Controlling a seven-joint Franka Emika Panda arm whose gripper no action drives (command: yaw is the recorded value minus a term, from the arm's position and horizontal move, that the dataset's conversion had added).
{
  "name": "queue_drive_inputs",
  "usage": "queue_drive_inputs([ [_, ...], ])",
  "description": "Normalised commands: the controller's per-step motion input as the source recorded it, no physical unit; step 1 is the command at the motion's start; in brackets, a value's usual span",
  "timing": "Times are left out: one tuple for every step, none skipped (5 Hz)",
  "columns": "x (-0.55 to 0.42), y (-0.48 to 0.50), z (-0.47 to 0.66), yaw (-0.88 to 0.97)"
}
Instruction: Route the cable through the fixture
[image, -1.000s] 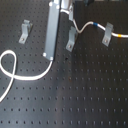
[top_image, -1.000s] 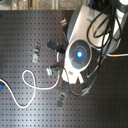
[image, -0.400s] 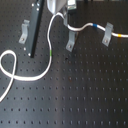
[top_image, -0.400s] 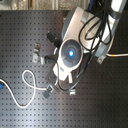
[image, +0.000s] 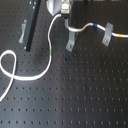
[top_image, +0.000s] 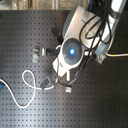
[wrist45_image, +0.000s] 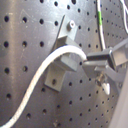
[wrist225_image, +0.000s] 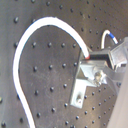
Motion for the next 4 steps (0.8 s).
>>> queue_drive_inputs([
  [0.017,-0.301,0.19,0.31],
  [-0.099,-0.213,0.17,0.29],
  [-0.285,-0.142,0.17,0.04],
  [-0.477,-0.017,0.16,-0.13],
])
